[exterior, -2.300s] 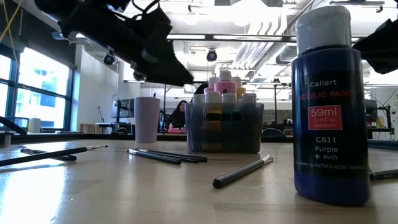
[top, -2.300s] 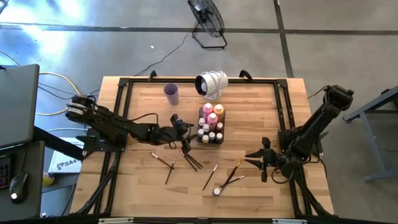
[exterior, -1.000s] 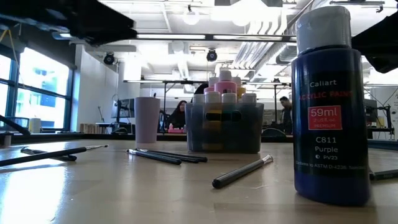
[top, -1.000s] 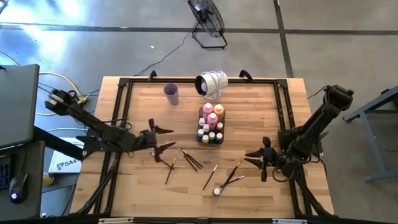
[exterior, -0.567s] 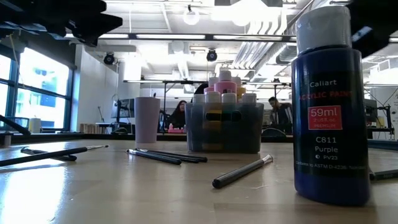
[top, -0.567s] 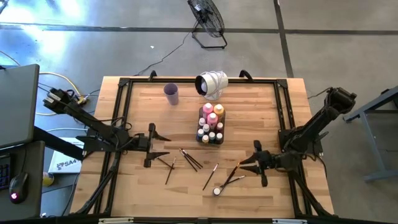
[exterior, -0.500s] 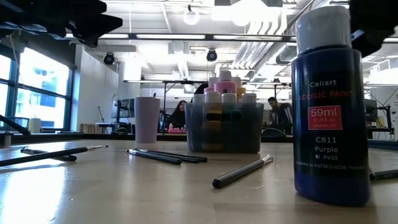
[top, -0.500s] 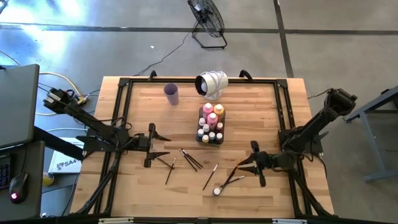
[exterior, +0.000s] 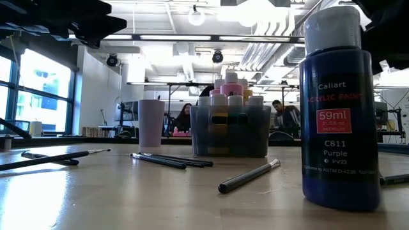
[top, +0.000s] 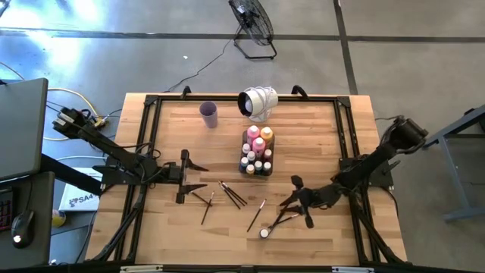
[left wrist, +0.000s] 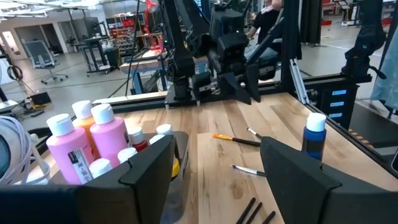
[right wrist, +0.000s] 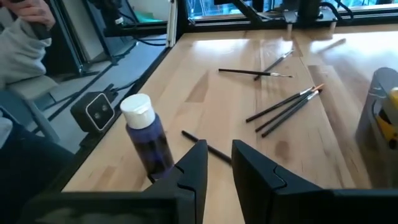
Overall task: Pick & Place Paint Supplies
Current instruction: Put the dark blue paint bottle into the black bin
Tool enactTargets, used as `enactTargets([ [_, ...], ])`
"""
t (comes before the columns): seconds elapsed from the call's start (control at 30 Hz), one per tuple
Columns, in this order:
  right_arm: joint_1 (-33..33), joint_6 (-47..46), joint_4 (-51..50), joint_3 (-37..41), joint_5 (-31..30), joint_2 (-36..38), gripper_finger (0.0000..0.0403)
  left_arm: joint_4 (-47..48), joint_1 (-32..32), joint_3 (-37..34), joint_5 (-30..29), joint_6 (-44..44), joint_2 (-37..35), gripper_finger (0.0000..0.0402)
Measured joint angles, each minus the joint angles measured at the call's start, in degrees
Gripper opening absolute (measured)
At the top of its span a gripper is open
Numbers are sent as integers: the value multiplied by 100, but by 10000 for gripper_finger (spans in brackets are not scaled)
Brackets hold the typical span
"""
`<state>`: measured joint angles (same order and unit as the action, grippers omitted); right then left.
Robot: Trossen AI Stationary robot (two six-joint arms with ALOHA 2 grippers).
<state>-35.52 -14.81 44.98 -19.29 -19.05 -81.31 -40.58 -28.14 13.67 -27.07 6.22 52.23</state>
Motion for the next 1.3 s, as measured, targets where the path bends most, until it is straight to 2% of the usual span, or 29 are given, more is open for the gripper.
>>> enactTargets([
  [0.13, 6, -21, 183, 0, 11, -237, 95, 0, 0, 2, 0, -1, 1, 235],
  [0.43, 6, -82, 244, -2, -40, -258, 213, 82, 0, 2, -37, -2, 4, 235],
  [0.57, 6, -187, 230, -45, -26, -258, 244, 246, 0, 4, -241, -5, 4, 235],
  [0.77, 3, -30, 201, -434, 348, -487, 252, 432, 0, 5, -282, -48, 4, 235],
  [1.1, 3, -32, 185, -1111, 602, -1645, 253, 472, 0, 7, -282, -61, 4, 235],
  [1.3, 1, -108, 208, -1405, 949, -1817, 254, 472, 0, 7, -278, -85, 4, 235],
])
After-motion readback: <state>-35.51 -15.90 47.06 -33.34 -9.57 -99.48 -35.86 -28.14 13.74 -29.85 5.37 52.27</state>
